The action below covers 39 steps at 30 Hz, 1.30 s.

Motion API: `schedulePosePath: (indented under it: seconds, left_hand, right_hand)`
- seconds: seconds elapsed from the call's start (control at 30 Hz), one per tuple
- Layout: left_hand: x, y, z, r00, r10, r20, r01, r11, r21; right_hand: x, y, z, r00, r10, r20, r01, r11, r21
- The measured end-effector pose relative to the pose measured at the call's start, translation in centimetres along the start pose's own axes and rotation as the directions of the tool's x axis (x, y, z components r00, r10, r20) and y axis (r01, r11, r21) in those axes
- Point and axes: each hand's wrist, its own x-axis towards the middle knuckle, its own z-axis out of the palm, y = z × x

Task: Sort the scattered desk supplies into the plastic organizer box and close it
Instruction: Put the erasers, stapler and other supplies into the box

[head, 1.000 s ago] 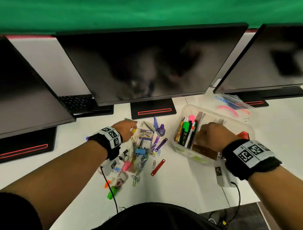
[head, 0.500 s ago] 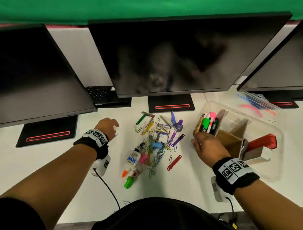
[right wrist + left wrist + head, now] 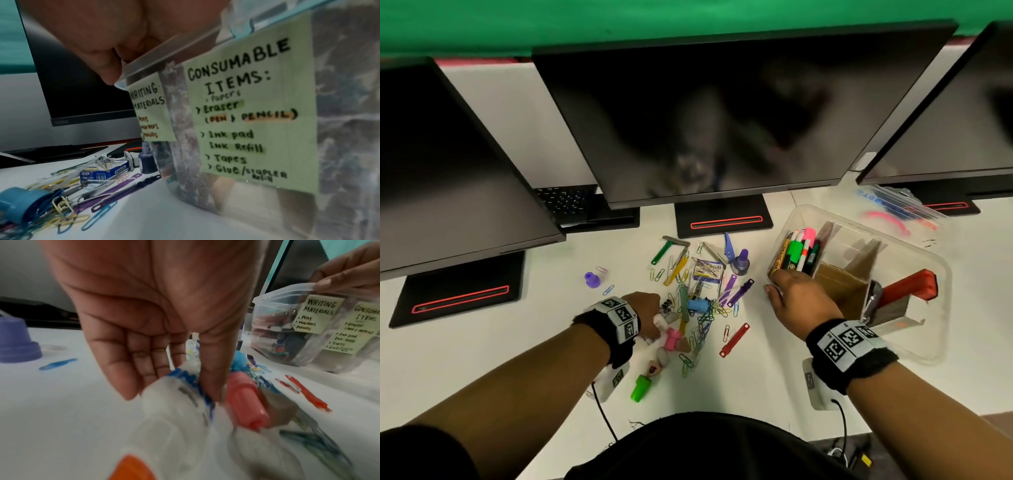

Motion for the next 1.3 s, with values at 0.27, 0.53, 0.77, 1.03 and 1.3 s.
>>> schedulePosePath:
  seconds: [0.27, 0.53, 0.77, 1.03, 1.3]
  left_hand:
    - [1.3, 2.2, -3.6, 0.997, 0.054, -0.050, -0.051, 0.997, 0.057]
    - [1.6, 1.3, 0.1, 0.996, -0.038, -0.075, 0.044, 0.996, 0.080]
    - [-0.4, 2.3, -3.0, 0.996, 0.014, -0.091, -0.016, 1.000, -0.021]
    - [-4.1, 8.5, -10.8, 0.870, 0.116, -0.479, -0.455, 0.563, -0.690]
    - [-3.4, 14.3, -10.2, 0.910, 0.170, -0.377, -0.398, 0.111, -0.911]
  right_hand:
    - [-0.1, 0.1, -0.1, 1.000, 0.014, 0.023, -0.014, 1.000, -0.002]
    - [-0.1, 0.3, 0.1, 1.000, -0.008, 0.016, 0.008, 1.000, -0.005]
    - [-0.2, 0.6, 0.2, 1.000, -0.022, 0.003, 0.022, 1.000, -0.002]
    - [-0.7, 0.5, -1.2, 0.995, 0.042, -0.088, -0.001, 0.908, 0.419]
    - [-2.2, 2.3, -1.7, 0.919, 0.217, -0.328, 0.031, 0.793, 0.609]
